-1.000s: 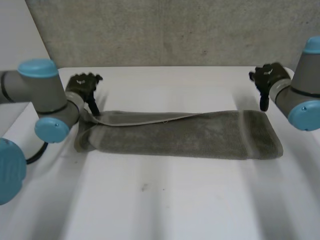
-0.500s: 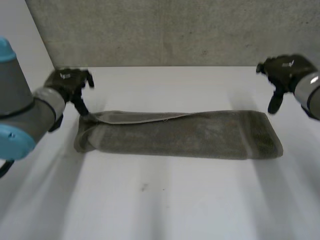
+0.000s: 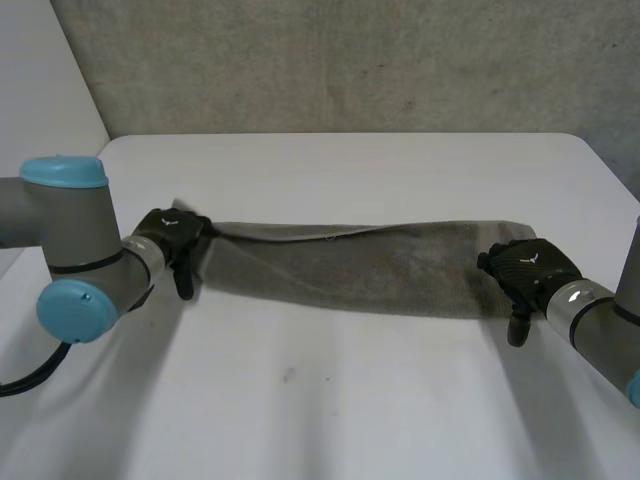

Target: Fold the towel.

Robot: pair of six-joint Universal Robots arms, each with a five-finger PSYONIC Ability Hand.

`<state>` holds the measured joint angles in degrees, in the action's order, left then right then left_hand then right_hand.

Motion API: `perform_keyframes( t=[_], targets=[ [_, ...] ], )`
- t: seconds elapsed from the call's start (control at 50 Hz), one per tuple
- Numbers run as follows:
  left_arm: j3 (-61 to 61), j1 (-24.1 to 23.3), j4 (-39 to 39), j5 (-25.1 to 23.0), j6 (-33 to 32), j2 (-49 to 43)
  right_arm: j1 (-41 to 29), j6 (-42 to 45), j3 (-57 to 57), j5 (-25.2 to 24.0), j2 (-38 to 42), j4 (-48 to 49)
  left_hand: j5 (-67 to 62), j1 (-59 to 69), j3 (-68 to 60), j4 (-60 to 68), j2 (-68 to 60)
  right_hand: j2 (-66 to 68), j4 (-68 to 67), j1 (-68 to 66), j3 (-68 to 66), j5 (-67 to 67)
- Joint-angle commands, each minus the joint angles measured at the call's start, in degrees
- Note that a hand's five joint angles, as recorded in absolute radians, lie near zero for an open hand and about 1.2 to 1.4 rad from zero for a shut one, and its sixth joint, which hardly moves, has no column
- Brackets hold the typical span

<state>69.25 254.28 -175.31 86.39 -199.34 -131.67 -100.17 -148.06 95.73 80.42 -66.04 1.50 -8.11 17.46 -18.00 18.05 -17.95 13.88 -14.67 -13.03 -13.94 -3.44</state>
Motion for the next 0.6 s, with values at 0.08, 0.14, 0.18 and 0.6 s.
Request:
perform_keyframes(
  t=[0.08,0.14,0.18,0.6],
  targets=[
    [-3.24,0.25,0.23,0.36,0.53,-2.1,3.22,1.19,0.07,0.7,1.44,3.06,8.11,-7.46,8.0,-8.05,7.95,-3.88,4.67,3.03,3.94,3.44],
    [-2.19,0.25,0.49,0.54,0.53,-1.49,4.97,1.8,0.78,0.61,1.61,4.38,8.11,-7.46,8.0,-8.05,7.95,-3.88,4.67,3.03,3.94,3.44],
    [0.87,0.25,0.32,0.28,0.44,0.26,5.51,2.07,1.04,0.53,1.79,5.09,8.11,-7.46,8.0,-8.05,7.95,-3.88,4.67,3.03,3.94,3.44],
    [15.03,0.17,-3.99,0.63,0.0,9.84,6.47,3.57,0.87,0.44,3.81,8.17,-13.79,14.43,-13.9,13.84,-13.94,17.55,-16.76,-18.4,-17.49,-17.99]
  ],
)
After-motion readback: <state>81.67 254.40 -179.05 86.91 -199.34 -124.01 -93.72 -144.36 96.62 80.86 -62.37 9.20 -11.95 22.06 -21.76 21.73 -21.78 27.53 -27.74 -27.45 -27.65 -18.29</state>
